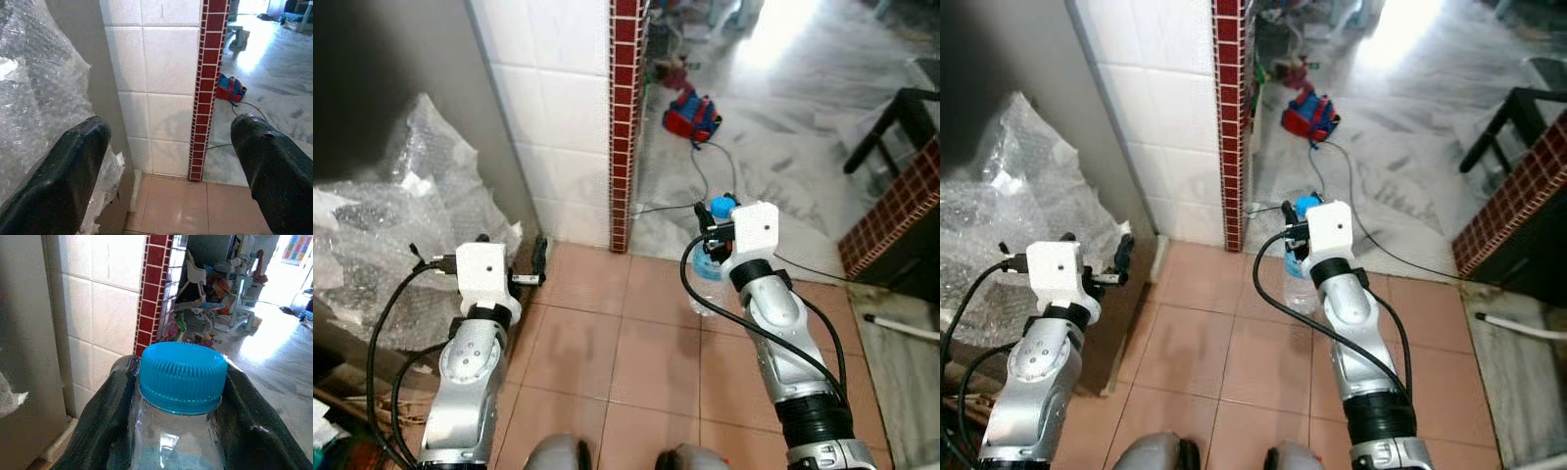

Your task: Restocking fridge

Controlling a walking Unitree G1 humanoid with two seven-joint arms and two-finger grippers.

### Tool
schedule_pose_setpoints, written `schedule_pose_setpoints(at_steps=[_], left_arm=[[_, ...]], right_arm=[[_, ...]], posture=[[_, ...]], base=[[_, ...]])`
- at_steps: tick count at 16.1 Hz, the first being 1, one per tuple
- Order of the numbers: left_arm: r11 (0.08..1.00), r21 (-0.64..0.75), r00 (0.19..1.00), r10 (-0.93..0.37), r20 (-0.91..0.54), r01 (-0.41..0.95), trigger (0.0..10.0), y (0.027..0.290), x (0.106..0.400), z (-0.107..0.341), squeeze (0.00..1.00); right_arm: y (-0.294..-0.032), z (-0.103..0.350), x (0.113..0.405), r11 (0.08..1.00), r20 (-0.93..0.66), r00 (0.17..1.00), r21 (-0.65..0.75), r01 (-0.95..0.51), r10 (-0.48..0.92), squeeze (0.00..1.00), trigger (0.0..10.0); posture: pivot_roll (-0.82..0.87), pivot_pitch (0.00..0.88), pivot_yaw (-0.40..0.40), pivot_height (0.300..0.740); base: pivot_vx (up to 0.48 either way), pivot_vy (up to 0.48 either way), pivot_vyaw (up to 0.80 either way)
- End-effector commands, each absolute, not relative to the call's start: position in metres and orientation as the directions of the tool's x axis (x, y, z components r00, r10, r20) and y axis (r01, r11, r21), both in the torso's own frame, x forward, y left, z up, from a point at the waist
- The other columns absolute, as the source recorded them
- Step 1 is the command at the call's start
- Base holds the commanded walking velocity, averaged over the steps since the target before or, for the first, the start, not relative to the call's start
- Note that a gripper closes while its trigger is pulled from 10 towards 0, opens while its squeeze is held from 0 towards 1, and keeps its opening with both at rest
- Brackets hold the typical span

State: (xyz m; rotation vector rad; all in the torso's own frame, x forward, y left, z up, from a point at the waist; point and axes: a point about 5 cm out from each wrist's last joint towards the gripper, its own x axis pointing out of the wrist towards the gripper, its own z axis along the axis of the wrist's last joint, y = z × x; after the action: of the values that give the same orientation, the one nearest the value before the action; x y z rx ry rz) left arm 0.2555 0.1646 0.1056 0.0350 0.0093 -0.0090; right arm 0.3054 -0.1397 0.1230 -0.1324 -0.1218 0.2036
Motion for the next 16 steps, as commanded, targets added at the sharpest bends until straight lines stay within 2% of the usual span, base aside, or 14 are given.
schedule_pose_setpoints(at_steps=[1, 10, 15, 16], left_arm=[[0.999, 0.036, 1.000, 0.005, -0.015, -0.004, 10.0, 0.1677, 0.2561, 0.1039, 0.00], [0.999, 0.038, 1.000, 0.000, -0.015, 0.001, 10.0, 0.1670, 0.2568, 0.1036, 0.00], [1.000, 0.025, 1.000, 0.003, -0.020, -0.002, 10.0, 0.1663, 0.2576, 0.1028, 0.00], [1.000, 0.019, 1.000, 0.006, -0.022, -0.006, 10.0, 0.1667, 0.2574, 0.1022, 0.00]], right_arm=[[-0.1398, 0.1281, 0.3069, 0.972, 0.130, 0.971, -0.150, -0.181, 0.201, 0.00, 10.0], [-0.1397, 0.1271, 0.3073, 0.971, 0.127, 0.972, -0.155, -0.179, 0.200, 0.00, 10.0], [-0.1427, 0.1266, 0.3050, 0.973, 0.124, 0.973, -0.152, -0.173, 0.193, 0.00, 10.0], [-0.1442, 0.1272, 0.3048, 0.973, 0.129, 0.973, -0.157, -0.168, 0.189, 0.00, 10.0]], posture=[[0.07, 0.063, -0.008, 0.740], [0.07, 0.064, -0.006, 0.740], [0.06, 0.071, -0.010, 0.740], [0.06, 0.072, -0.014, 0.740]], base=[[-0.277, 0.000, 0.00], [-0.262, 0.000, 0.00], [0.000, 0.000, 0.00], [0.000, 0.480, 0.00]])
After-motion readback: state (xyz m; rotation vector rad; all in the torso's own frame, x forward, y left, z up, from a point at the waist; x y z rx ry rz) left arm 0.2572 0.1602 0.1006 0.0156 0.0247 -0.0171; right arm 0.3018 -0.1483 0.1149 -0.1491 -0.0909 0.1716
